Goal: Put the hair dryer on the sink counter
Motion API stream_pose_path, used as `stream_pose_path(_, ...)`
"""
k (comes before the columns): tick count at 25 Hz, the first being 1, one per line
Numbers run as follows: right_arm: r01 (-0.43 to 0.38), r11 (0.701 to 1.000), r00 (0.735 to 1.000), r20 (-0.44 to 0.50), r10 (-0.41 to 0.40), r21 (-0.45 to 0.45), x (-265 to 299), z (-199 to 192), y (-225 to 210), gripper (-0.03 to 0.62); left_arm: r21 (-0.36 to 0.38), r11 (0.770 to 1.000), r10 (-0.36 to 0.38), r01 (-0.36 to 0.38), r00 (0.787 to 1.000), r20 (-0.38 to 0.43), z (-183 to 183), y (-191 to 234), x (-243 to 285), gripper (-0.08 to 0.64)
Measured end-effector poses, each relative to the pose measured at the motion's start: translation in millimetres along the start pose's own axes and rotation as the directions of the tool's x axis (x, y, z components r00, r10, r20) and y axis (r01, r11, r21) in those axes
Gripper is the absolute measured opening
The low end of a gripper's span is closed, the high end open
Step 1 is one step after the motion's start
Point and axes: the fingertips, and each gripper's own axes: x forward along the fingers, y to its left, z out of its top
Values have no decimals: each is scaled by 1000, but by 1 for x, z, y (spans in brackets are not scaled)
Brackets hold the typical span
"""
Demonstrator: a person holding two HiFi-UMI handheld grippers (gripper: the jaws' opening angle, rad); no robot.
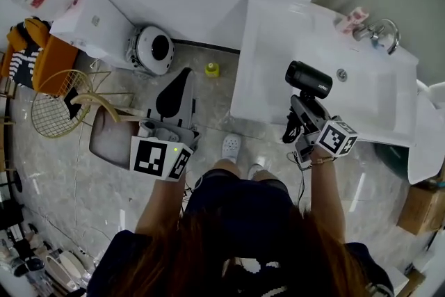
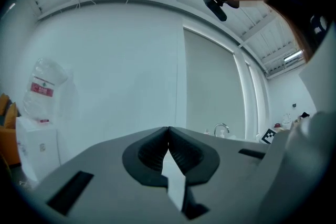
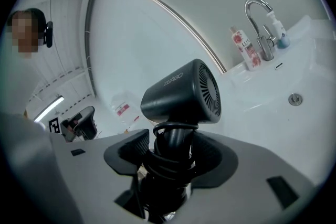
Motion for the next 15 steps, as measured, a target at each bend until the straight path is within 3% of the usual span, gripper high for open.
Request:
stream_pose_path(7, 40, 997, 995, -94, -34, 64, 26, -16, -25, 267, -26, 997, -68, 67, 997, -34, -18, 5, 43, 18)
stream_pose_path(15, 59, 996, 971, -233, -44, 60, 49, -31, -51, 268, -61, 997, -58, 53, 995, -85, -44, 9, 64, 18)
